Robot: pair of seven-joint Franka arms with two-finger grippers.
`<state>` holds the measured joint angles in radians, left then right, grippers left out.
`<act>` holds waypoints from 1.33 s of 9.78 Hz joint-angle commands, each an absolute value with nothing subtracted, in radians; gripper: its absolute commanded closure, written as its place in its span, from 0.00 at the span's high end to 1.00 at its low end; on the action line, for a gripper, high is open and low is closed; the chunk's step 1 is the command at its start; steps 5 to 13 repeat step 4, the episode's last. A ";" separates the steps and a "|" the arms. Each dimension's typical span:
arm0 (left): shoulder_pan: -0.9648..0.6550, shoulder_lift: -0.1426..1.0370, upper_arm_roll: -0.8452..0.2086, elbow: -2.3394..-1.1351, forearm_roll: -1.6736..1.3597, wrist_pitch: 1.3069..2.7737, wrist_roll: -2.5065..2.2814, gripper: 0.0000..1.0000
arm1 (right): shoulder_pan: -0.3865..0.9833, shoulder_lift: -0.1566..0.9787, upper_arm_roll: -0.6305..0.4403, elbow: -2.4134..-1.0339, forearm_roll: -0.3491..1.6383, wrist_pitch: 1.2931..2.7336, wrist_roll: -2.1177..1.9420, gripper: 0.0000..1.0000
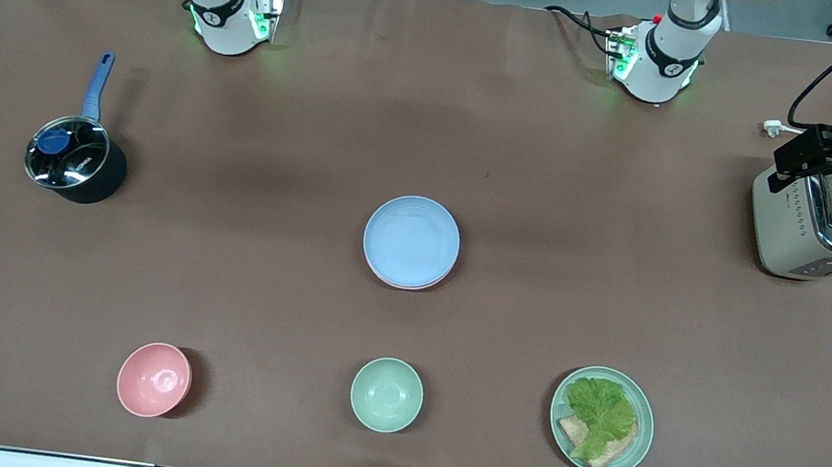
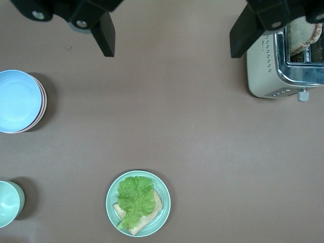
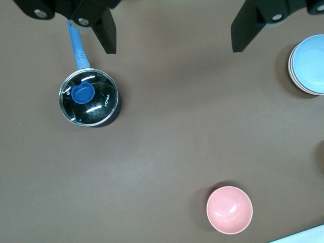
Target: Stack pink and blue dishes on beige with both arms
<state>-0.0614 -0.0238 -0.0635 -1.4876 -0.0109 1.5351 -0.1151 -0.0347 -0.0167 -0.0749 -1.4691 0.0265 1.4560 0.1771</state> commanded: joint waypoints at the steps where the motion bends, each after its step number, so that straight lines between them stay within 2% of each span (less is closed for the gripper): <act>1: -0.054 -0.023 -0.071 -1.509 0.006 1.529 -0.060 1.00 | -0.038 -0.034 -0.071 -1.489 0.017 1.460 0.164 1.00; 13: -0.051 -0.023 -0.069 -1.511 -0.003 1.525 -0.043 1.00 | -0.040 -0.034 -0.071 -1.491 0.017 1.457 0.163 1.00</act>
